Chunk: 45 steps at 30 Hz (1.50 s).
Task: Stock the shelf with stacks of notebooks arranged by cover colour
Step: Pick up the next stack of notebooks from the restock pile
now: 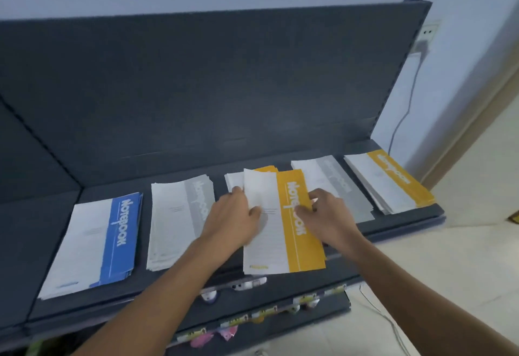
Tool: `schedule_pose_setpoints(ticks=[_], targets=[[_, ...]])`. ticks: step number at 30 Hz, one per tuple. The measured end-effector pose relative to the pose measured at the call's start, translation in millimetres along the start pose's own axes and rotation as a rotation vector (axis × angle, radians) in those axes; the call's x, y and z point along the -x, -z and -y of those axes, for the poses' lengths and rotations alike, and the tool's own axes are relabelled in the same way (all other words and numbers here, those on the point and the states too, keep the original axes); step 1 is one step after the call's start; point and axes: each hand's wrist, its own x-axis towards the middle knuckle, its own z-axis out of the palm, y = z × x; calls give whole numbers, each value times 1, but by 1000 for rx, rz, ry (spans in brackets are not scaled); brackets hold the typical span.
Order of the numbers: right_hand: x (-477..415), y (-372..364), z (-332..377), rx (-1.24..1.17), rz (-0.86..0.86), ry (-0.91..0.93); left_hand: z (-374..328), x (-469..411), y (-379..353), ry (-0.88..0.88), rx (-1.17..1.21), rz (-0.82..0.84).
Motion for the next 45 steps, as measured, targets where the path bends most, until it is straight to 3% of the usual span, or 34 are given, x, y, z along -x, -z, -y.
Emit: schedule_pose_setpoints(ticks=[9, 25, 29, 35, 45], targets=[[-81, -20, 28, 153, 153, 124, 22, -52, -12, 125, 33, -86], [-113, -23, 16, 366, 184, 216, 13, -71, -38, 170, -175, -85], [-116, -12, 18, 389, 164, 319, 5, -67, -32, 217, -185, -71], [-111, -10, 43, 362, 165, 523, 6, -48, -1, 240, -98, -178], [-54, -71, 118, 273, 345, 839, 68, 34, 52, 372, -73, -287]])
